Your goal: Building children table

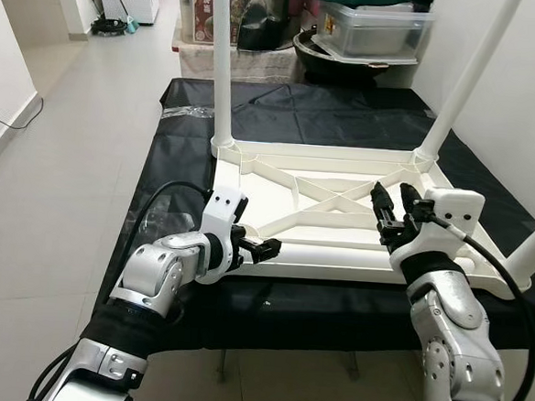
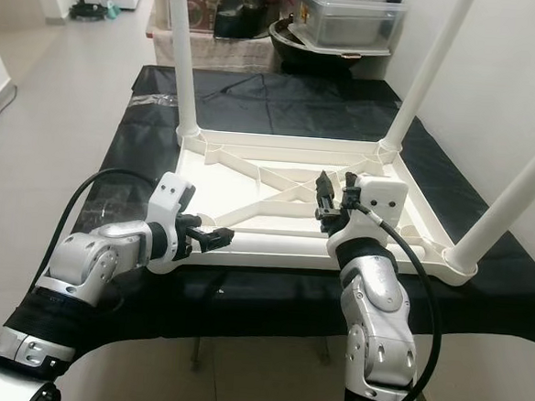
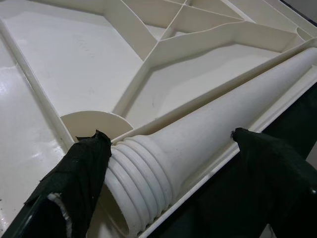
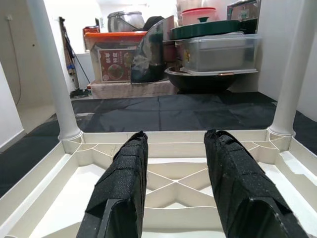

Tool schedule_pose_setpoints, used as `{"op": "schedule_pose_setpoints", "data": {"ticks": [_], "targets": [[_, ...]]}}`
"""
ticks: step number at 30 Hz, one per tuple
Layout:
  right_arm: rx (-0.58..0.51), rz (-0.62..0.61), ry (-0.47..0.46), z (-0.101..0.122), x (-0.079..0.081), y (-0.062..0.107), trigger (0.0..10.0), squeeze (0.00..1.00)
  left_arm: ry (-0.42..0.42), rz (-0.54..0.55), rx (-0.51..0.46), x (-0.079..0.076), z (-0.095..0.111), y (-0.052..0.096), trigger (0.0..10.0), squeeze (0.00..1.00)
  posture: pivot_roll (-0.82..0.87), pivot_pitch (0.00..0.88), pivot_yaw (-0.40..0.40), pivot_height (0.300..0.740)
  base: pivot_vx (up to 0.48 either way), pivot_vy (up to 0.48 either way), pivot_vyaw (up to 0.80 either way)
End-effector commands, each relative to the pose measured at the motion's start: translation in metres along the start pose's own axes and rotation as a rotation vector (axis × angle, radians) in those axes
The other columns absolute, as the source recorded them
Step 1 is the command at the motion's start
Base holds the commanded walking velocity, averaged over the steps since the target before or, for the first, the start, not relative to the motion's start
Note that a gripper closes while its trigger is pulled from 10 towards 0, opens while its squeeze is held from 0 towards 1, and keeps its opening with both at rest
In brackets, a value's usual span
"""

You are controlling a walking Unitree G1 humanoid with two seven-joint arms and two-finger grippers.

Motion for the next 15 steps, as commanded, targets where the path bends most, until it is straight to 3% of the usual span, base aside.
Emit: {"op": "schedule_pose_setpoints", "data": {"ticks": [1,15], "targets": [[0.019,-0.016,-0.004,-0.003,-0.003,0.003,10.0,0.00,0.026,-0.017,0.070,-0.003,-0.011,-0.005,10.0,0.00,0.13,0.099,-0.047,0.740,0.000,0.000,0.00],[0.035,-0.019,-0.009,-0.007,-0.001,-0.001,10.0,0.00,-0.002,0.028,0.094,0.009,0.006,-0.004,10.0,0.00,0.15,0.091,-0.052,0.740,0.000,0.000,0.00]]}}
Point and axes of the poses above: a point about 5 cm out from each wrist's last joint towards the gripper, its own y axis pointing back from the gripper into the wrist, its own z axis along the axis of the wrist's last joint, x = y × z, the point moved 4 cm from there along -y, pointing out of the wrist towards the gripper, and after that the axes turned 5 degrees about y, right-handed, at the moved point
